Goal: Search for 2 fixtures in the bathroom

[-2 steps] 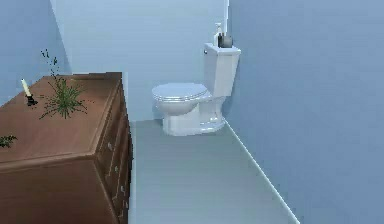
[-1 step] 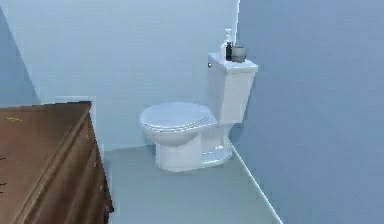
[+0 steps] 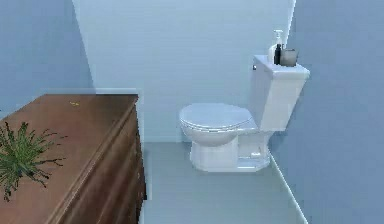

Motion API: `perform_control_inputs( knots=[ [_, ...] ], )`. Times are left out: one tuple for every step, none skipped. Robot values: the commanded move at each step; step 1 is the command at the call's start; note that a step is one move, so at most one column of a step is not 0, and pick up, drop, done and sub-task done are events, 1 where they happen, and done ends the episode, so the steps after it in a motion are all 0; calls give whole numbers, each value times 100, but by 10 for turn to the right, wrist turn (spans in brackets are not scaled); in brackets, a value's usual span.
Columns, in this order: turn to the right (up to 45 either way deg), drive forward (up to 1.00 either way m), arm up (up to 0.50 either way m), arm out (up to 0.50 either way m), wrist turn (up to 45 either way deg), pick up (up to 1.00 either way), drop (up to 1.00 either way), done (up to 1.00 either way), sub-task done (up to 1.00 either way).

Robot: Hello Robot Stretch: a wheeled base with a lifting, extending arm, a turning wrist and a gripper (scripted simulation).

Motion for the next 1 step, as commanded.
perform_control_inputs(
  knots=[
    [0, 75, 0, 0, 0, 0, 0, 0, 0]
  ],
)
